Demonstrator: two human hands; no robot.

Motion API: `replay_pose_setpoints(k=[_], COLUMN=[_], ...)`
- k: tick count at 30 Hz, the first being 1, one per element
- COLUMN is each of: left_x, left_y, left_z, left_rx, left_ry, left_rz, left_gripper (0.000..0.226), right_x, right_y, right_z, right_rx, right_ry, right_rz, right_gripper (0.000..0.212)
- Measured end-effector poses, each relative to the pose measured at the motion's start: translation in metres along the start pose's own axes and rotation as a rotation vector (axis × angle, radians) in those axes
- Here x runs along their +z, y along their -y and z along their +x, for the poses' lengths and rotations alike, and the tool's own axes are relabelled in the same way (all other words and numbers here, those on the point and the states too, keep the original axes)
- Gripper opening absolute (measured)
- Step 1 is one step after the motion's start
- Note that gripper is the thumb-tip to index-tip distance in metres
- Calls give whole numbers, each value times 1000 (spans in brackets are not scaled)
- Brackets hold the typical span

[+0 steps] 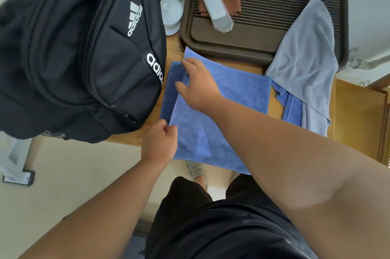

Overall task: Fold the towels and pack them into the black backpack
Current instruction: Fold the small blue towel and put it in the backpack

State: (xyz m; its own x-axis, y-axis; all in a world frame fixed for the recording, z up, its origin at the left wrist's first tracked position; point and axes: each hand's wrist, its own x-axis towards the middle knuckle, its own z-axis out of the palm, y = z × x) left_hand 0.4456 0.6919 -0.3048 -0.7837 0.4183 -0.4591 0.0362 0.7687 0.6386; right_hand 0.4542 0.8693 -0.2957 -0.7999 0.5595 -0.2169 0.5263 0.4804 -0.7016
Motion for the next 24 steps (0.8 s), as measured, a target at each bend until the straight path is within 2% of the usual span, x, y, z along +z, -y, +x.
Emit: replay_pose_setpoints(k=[3, 5, 6, 8, 11, 13, 15, 17, 19, 24], left_x=[-4, -6, -7, -9, -4, 3, 12, 21, 30, 46], left_y=[10, 20, 24, 29, 31, 30, 29, 22, 16, 2], left_z=[12, 18, 20, 18, 12, 8, 5, 2, -1, -4], left_rx=[-65, -126, -145, -121, 96, 284, 415, 454, 434, 444], left_ry=[-12, 0, 6, 4, -47, -42, 6, 115, 244, 343], left_rz=[93, 153, 189, 282, 410, 508, 623, 742, 849, 886], left_gripper=[29, 25, 22, 17, 16, 21, 43, 67, 87, 100], right_x=[9, 14, 15, 14, 3, -6, -16, -29, -40, -55], right_y=[0, -5, -8, -17, -34, -51, -72, -93, -111, -135], right_z=[6, 6, 5, -3, -25, -44, -62, -77, -89, -108], right_rx=[0, -2, -7, -14, 17, 76, 170, 249, 258, 306], right_ry=[292, 465, 492, 413, 240, 229, 285, 360, 408, 404], right_rz=[-150, -291, -325, -350, -448, -560, -650, -682, -723, -723], right_gripper=[82, 81, 78, 72, 69, 77, 97, 120, 133, 139])
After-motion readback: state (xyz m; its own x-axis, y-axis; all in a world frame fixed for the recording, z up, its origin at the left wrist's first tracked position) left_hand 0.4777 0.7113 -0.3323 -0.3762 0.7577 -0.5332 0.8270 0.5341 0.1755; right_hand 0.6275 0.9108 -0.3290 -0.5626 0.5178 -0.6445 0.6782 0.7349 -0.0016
